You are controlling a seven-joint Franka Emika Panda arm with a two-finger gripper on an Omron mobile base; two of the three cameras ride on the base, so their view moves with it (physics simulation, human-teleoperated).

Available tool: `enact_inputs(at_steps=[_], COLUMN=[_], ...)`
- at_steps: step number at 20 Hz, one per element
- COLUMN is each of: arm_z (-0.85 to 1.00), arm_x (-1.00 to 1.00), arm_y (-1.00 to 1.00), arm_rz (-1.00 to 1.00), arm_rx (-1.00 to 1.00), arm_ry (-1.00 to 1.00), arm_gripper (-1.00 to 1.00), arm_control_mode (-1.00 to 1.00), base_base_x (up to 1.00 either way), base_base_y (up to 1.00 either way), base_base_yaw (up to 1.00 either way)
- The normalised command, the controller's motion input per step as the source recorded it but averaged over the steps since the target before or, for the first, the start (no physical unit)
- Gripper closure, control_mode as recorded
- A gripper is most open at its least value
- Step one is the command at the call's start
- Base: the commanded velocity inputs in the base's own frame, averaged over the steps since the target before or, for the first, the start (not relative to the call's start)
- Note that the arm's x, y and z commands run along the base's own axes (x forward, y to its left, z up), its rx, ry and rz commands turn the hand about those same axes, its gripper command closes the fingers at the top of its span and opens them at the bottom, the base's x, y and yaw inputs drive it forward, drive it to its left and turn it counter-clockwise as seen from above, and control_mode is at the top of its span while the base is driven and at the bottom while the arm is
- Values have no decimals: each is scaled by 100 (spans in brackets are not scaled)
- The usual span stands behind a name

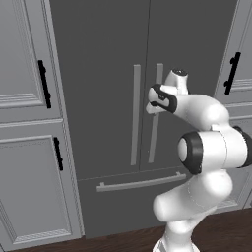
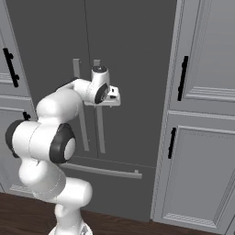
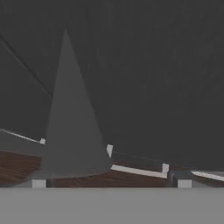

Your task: Grab a lemon wedge from the fridge and one ice cube from the ice bowl, and put them in the glass of lemonade.

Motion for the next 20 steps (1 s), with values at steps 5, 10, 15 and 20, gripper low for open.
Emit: enact_inputs(at_steps=[5,10,15,20], arm_z=[-3,0,0,-12], arm_x=[12,-50,29,40], arm_y=[32,13,37,4], arm_rz=[-2,-6,-9,-16], arm_rx=[-2,0,0,0], arm_ry=[-1,-25,-9,0], arm_gripper=[-100,-100,-100,-100], arm_control_mode=[-100,-100,-100,-100], base_base_x=[0,0,0,0], base_base_y=[0,0,0,0], base_base_yaw=[0,0,0,0])
